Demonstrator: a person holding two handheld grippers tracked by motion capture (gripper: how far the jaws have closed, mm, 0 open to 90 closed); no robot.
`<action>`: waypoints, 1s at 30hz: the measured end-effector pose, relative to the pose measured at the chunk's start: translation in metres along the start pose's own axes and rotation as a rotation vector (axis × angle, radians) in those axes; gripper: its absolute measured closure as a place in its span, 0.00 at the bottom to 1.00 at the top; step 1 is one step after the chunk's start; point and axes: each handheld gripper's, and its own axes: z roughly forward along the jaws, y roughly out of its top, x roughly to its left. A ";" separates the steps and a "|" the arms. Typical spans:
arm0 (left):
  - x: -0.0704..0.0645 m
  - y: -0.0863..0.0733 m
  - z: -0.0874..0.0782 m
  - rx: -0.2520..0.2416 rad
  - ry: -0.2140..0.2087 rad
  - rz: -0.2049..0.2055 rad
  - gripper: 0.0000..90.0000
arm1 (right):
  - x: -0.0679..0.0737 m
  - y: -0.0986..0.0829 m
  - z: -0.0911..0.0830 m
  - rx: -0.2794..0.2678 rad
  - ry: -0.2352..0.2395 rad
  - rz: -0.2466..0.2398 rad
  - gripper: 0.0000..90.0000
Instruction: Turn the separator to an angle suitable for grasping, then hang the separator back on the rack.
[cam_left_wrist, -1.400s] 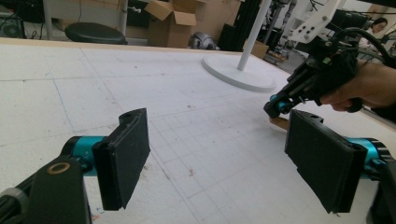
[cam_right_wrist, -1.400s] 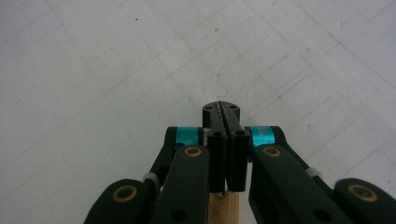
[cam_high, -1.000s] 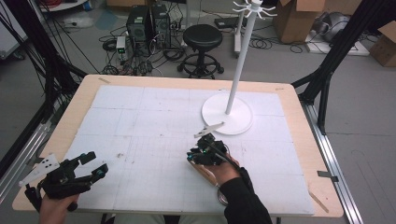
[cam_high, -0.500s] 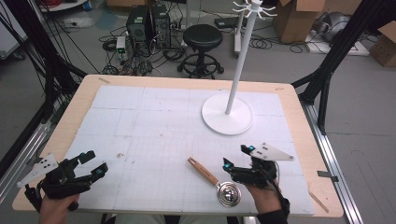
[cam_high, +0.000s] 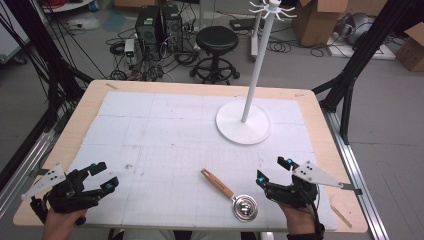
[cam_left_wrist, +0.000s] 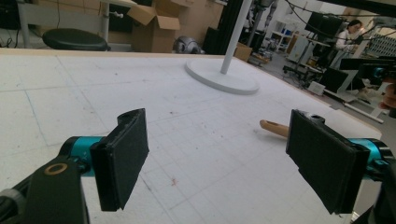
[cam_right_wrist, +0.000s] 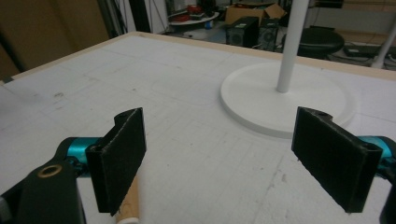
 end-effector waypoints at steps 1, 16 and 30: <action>0.000 0.000 0.000 0.000 -0.003 0.003 0.24 | -0.001 0.000 -0.002 -0.003 -0.001 0.009 0.18; 0.000 -0.001 0.006 0.023 -0.005 0.007 0.24 | 0.005 -0.001 0.009 0.025 0.050 -0.012 0.20; -0.003 -0.002 0.009 0.048 -0.001 0.018 0.24 | 0.059 -0.009 0.080 0.302 0.183 -0.209 0.20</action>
